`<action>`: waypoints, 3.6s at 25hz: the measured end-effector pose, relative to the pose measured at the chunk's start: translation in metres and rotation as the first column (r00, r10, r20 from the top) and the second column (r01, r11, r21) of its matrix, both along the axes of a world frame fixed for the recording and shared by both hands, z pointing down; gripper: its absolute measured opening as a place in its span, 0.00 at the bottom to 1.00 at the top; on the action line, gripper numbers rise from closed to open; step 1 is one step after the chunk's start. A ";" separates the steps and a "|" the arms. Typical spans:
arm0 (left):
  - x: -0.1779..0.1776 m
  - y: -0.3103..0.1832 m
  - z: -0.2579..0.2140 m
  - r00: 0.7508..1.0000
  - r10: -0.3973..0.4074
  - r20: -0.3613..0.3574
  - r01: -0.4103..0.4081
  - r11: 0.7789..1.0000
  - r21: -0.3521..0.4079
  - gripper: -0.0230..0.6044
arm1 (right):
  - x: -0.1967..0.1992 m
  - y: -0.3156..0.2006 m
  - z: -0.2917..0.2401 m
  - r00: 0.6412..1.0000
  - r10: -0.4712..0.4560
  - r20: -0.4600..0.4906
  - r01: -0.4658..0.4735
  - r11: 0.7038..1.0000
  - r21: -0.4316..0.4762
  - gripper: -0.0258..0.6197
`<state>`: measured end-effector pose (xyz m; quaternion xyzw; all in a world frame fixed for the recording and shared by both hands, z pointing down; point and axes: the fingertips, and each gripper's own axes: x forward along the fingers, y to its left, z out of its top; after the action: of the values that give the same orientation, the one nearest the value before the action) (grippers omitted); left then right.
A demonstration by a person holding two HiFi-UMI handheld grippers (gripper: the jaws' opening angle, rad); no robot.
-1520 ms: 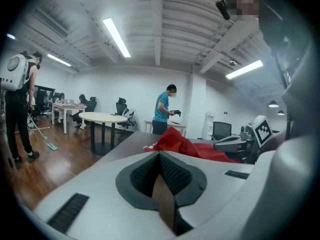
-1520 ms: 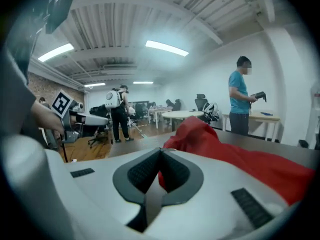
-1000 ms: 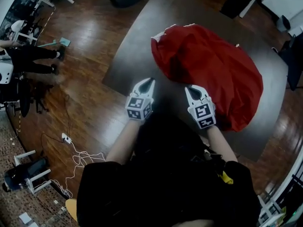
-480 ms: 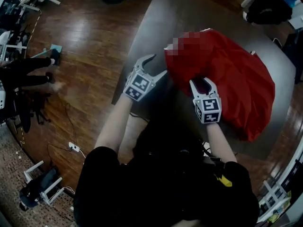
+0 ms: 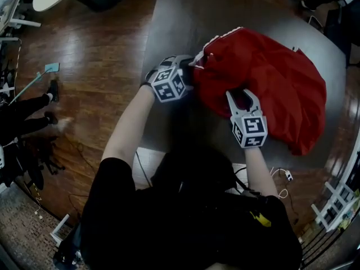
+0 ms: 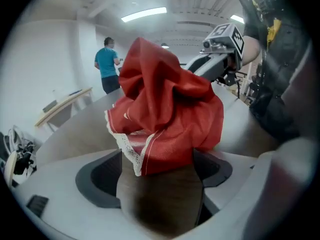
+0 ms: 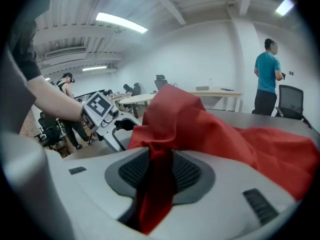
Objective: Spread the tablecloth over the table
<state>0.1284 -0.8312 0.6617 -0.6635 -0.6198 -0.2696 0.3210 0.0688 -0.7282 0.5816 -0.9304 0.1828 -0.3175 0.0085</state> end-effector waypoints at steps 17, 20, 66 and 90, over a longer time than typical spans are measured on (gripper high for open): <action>-0.043 0.008 0.009 0.985 0.171 -0.008 -0.169 0.980 0.102 0.36 | 0.000 0.076 -0.074 0.977 0.040 -0.212 -0.052 0.997 -0.056 0.05; -0.045 0.007 -0.018 0.999 0.041 -0.021 -0.041 0.999 -0.003 0.07 | 0.004 0.080 -0.085 0.969 0.002 -0.247 -0.019 0.998 -0.066 0.05; -0.147 -0.346 -0.094 0.293 -0.946 0.139 0.950 0.273 -0.151 0.25 | 0.035 -0.164 -0.037 0.777 -0.600 -0.191 0.531 0.787 -0.313 0.36; -0.059 -0.148 -0.295 0.587 -0.802 -0.108 0.553 0.495 -0.671 0.33 | -0.115 0.140 -0.106 0.949 0.050 -0.313 -0.148 0.943 -0.298 0.35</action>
<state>0.0690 -0.9791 0.3663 -0.9591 -0.2660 -0.0321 0.0909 -0.0460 -0.5880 0.4754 -0.9650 0.0809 -0.1966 -0.1533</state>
